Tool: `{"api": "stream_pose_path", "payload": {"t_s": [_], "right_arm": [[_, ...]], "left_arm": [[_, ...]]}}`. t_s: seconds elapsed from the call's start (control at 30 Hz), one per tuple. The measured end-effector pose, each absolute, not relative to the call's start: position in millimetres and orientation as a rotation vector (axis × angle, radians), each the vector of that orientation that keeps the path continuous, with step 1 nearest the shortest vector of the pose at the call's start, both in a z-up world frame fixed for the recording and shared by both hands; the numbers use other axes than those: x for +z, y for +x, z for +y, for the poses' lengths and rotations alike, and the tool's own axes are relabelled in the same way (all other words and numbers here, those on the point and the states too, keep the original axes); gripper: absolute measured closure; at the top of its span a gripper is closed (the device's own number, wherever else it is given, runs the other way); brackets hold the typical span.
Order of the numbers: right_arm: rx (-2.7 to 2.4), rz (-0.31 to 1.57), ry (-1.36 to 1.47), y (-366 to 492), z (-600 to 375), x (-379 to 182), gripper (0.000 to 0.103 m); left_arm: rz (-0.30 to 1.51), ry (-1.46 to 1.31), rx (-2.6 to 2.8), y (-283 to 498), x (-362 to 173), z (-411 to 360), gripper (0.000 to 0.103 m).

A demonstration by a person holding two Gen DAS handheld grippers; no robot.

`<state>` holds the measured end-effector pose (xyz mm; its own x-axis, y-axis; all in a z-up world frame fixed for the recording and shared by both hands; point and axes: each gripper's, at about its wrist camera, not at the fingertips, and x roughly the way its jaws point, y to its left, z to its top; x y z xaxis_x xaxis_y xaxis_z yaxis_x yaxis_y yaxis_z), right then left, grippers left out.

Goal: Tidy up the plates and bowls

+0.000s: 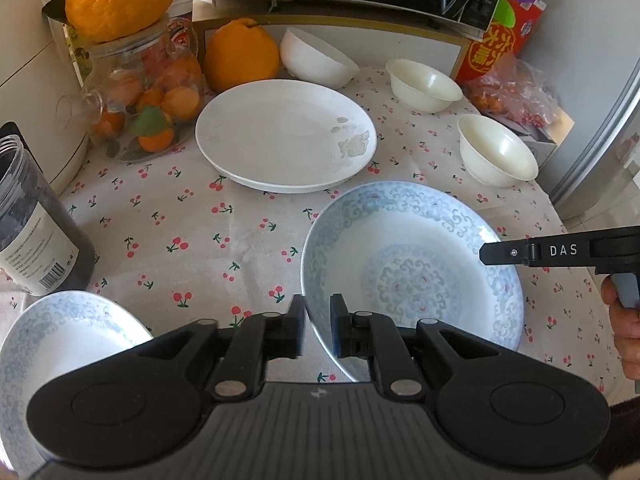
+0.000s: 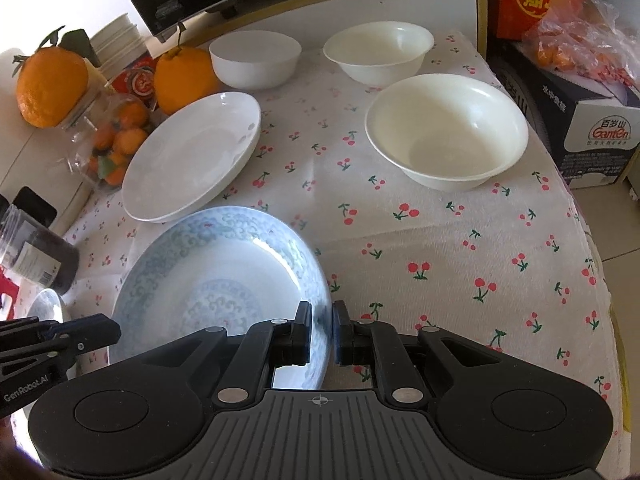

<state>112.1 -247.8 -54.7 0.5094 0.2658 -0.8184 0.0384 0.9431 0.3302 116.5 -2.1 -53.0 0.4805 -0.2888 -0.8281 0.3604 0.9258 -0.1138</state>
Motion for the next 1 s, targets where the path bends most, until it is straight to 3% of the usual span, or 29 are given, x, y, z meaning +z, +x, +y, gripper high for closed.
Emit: {"api": "stream_pose_path", "payload": {"t_s": [0.03,0.17,0.33,0.4,0.47,0.63,0.8,1.0], "right_arm": [[0.139,1.028,0.318,111.8,-247.1,-53.2,0.088],[0.138,1.020,0.328,110.2,-249.0,-47.8,0.076],[0.129,0.995,0.352,105.0,-249.7,-39.9,0.059],[0.139,0.977,0.350,102.3,-246.8,-35.3,0.050],[0.155,0.953,0.346,98.9,-241.2,-29.4,0.035],[0.200,0.903,0.309,90.6,-219.0,-16.8,0.019],[0.252,0.867,0.263,83.3,-190.9,-9.0,0.012],[0.304,0.845,0.269,79.5,-158.1,-2.5,0.008]], "left_arm": [[0.987,0.084,-0.391,115.9,-51.8,-1.4,0.080],[0.967,0.092,-0.381,113.5,-46.5,2.7,0.072],[0.925,0.107,-0.370,107.9,-37.4,11.4,0.047],[0.912,0.109,-0.363,106.1,-34.3,15.6,0.040],[0.896,0.106,-0.351,104.1,-31.2,22.3,0.032],[0.856,0.102,-0.309,98.9,-24.6,43.4,0.011],[0.826,0.102,-0.253,95.1,-19.7,64.1,0.001],[0.833,0.071,-0.191,92.3,-22.7,94.9,0.001]]}}
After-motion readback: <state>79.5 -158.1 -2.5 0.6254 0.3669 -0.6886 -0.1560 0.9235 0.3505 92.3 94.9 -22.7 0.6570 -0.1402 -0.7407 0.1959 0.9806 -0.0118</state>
